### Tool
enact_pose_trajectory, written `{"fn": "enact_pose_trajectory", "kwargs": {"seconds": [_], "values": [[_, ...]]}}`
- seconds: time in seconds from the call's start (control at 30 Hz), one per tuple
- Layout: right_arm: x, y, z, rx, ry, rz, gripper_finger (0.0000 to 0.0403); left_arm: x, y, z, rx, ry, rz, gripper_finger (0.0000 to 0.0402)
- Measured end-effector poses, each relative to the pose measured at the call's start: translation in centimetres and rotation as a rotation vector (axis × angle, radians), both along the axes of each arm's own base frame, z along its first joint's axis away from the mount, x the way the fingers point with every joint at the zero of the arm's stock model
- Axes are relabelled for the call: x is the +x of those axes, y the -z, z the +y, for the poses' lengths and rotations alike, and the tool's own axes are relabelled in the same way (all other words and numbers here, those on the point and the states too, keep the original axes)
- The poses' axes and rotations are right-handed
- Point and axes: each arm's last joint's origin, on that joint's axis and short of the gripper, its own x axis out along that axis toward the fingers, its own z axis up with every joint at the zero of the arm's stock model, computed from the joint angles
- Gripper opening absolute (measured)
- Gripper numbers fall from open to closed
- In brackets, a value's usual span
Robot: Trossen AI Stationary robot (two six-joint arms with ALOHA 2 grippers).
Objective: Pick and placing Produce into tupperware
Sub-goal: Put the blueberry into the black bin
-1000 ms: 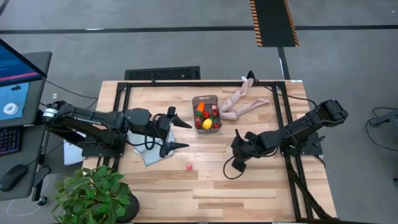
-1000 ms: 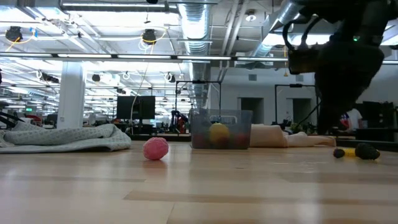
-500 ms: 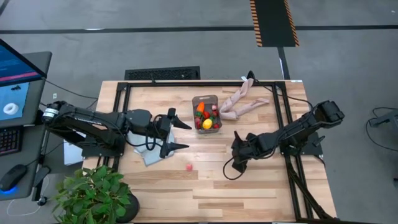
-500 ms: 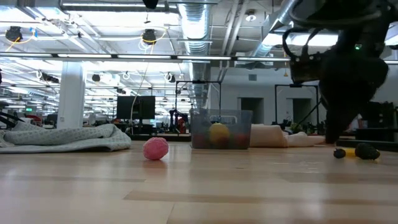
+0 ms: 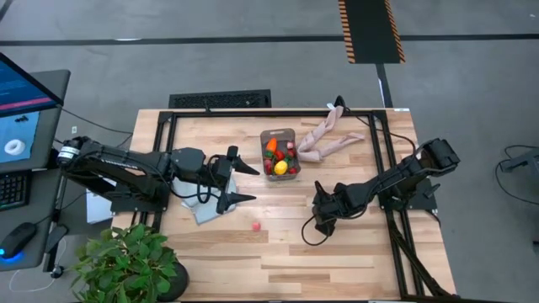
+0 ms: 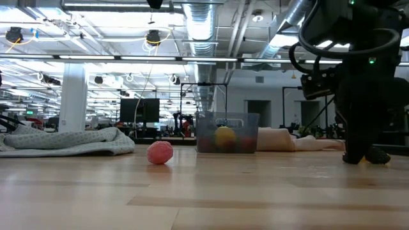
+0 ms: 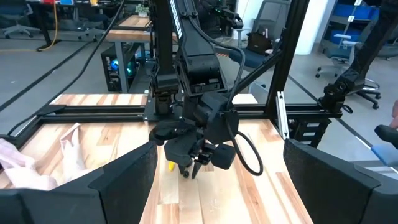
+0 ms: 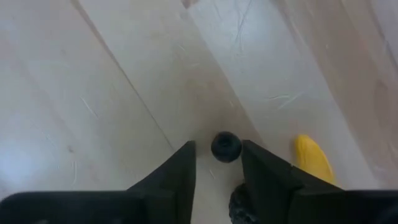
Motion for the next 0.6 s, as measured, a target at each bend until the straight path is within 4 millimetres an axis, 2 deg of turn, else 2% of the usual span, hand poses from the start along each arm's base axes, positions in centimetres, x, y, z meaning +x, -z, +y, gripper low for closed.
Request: {"fn": "enact_pose_trajectory", "kwargs": {"seconds": [0.43, 0.6], "values": [[0.22, -0.11, -0.69, -0.007, -0.042, -0.008, 0.0075, 0.0, 0.02, 0.0, 0.0, 0.0, 0.0, 0.0339], [0.37, -0.11, -0.97, -0.01, -0.053, -0.014, 0.0069, 0.0, 0.03, 0.0, 0.0, 0.0, 0.001, 0.0339]]}}
